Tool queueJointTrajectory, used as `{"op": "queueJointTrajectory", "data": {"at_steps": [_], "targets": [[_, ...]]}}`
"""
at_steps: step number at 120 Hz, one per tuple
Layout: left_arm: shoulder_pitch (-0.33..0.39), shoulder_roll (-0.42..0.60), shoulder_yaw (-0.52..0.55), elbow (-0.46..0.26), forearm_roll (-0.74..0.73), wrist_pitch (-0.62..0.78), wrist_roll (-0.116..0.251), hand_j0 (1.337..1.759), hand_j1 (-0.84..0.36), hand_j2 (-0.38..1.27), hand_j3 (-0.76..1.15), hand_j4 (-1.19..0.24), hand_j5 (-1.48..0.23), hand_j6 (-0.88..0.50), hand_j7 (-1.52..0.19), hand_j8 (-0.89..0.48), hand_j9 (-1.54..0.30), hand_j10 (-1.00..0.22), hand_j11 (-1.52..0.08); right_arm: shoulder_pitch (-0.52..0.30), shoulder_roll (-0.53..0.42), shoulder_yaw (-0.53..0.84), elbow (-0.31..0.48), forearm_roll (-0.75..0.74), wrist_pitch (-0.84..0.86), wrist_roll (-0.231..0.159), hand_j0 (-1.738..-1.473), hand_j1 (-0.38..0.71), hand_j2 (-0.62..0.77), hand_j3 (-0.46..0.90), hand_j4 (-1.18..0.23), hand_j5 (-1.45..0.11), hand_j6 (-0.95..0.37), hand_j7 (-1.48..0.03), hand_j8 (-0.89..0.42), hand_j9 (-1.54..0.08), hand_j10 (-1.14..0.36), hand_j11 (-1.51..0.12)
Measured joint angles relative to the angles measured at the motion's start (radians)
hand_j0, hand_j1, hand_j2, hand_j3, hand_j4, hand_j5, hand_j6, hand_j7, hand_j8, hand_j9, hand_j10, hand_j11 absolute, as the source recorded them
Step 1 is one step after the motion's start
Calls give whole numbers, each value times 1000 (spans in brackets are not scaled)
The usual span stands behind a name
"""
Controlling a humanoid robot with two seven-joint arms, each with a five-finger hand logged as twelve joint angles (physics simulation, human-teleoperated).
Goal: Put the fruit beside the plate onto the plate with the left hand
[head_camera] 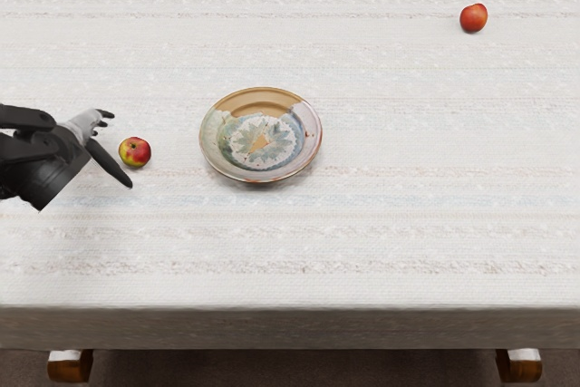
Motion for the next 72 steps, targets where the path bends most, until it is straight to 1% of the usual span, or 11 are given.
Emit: {"op": "queueJointTrajectory", "data": {"at_steps": [13,23,40,58,72], "targets": [[-14,-27,35,14,-16,0,2,1658,205,25,0,-120,-156,-121,-156,-121,-156,-121,-156,0,0,0,0,0,0,0,-1658,-349,0,0,0,0,0,0,0,0,0,0],[-38,-64,51,23,-20,-1,7,1658,206,24,0,-119,-155,-120,-155,-120,-155,-120,-155,0,0,0,0,0,0,0,-1658,-349,0,0,0,0,0,0,0,0,0,0],[-53,-109,66,37,-22,-1,14,1658,204,25,0,-121,-157,-121,-157,-121,-157,-121,-157,0,0,0,0,0,0,0,-1658,-349,0,0,0,0,0,0,0,0,0,0],[-58,-145,71,43,-24,-3,33,1658,120,39,0,-192,-249,-192,-249,-192,-249,-192,-249,0,0,0,0,0,0,0,-1658,-349,0,0,0,0,0,0,0,0,0,0],[-58,-153,81,44,-25,-5,42,1658,39,52,0,-259,-337,-260,-337,-260,-337,-259,-337,0,0,0,0,0,0,0,-1658,-349,0,0,0,0,0,0,0,0,0,0]]}}
